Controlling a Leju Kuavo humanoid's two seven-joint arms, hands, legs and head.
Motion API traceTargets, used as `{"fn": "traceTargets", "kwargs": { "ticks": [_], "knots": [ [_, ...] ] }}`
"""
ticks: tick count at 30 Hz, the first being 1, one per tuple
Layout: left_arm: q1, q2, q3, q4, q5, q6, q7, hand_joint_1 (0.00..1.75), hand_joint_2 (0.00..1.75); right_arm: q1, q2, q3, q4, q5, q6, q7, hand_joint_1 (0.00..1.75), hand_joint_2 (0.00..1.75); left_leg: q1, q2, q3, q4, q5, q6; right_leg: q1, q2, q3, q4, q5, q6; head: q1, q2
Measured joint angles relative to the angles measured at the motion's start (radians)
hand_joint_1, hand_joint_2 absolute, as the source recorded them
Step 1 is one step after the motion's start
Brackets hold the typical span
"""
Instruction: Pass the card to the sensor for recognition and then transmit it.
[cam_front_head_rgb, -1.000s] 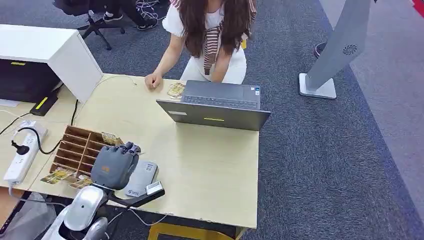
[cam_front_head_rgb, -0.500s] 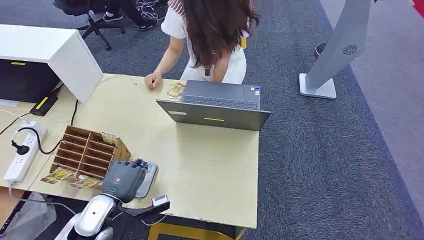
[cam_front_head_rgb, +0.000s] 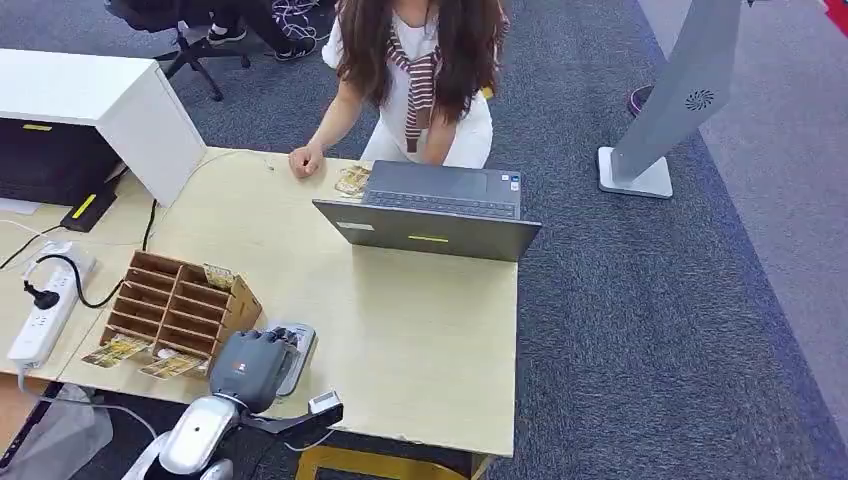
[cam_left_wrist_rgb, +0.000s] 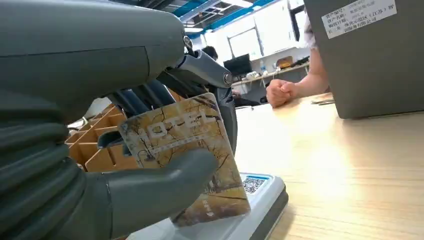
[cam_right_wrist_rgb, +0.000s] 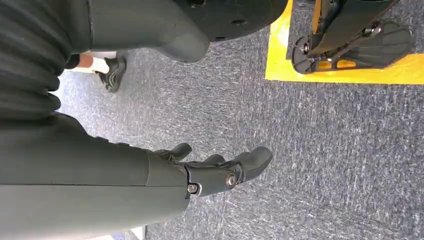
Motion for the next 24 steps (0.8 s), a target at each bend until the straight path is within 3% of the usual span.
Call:
{"fn": "traceTargets", "kwargs": {
  "ticks": [11, 13, 16, 17, 19, 24],
  "knots": [
    [-0.003, -0.008, 0.000, 0.013, 0.007, 0.010, 0.003, 1.75, 1.75, 0.000, 0.000, -0.001, 0.000, 0.010, 0.000, 0.001, 0.00, 1.75, 0.000, 0.000, 0.001, 0.000, 0.000, 0.000, 0.000, 0.000, 0.001, 0.000, 0.000, 0.000, 0.000, 0.000],
    [-0.005, -0.010, 0.000, 0.013, 0.008, 0.028, 0.003, 1.75, 1.75, 0.000, 0.000, -0.002, 0.000, 0.010, 0.000, 0.002, 0.00, 1.75, 0.000, 0.000, 0.001, 0.000, 0.000, 0.000, 0.000, 0.000, 0.001, 0.000, 0.000, 0.000, 0.000, 0.000],
    [-0.022, -0.017, 0.001, 0.014, -0.010, 0.112, 0.012, 1.75, 1.75, 0.000, 0.000, -0.003, 0.000, 0.014, -0.007, 0.002, 0.00, 1.75, 0.000, 0.000, 0.001, 0.000, 0.000, 0.000, 0.000, 0.000, 0.001, 0.000, 0.000, 0.000, 0.000, 0.000],
    [-0.052, -0.020, 0.006, 0.014, -0.016, 0.168, 0.012, 1.75, 1.75, 0.000, 0.000, -0.003, 0.000, 0.017, -0.007, -0.001, 0.00, 1.75, 0.000, -0.002, 0.000, 0.000, 0.001, 0.001, 0.000, -0.002, 0.001, 0.000, 0.000, 0.000, 0.000, 0.000],
    [-0.092, -0.023, 0.021, 0.014, -0.014, 0.201, 0.011, 1.75, 1.75, -0.001, 0.000, -0.003, 0.000, 0.017, -0.006, -0.003, 0.00, 1.75, 0.000, -0.003, 0.000, 0.000, 0.001, 0.001, 0.000, -0.003, 0.002, 0.000, 0.000, 0.000, 0.000, 0.000],
    [-0.139, -0.024, 0.046, 0.014, -0.015, 0.209, 0.009, 1.75, 1.75, 0.000, 0.000, -0.003, 0.000, 0.017, -0.006, -0.005, 0.00, 1.75, 0.000, -0.002, 0.001, 0.000, 0.001, 0.001, 0.000, -0.002, 0.001, 0.000, 0.001, 0.000, 0.000, 0.000]
  ]
}}
